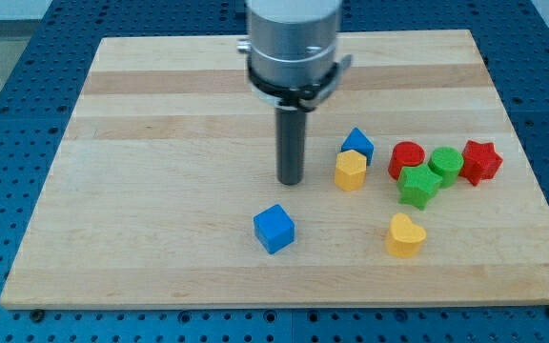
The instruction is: Place your arm to the right of the red star
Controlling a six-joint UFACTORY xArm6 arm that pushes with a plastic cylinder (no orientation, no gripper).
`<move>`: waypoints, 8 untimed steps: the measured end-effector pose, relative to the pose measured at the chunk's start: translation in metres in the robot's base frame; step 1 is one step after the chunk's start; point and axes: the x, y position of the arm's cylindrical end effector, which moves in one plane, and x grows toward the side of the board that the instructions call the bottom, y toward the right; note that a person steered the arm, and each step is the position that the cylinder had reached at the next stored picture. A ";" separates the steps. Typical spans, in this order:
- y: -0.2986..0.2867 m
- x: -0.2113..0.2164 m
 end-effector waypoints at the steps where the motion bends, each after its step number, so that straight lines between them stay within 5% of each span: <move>1: 0.000 0.001; 3: -0.003 -0.004; 4: -0.015 -0.080; 5: 0.045 -0.157; 7: 0.321 -0.106; 8: 0.323 -0.104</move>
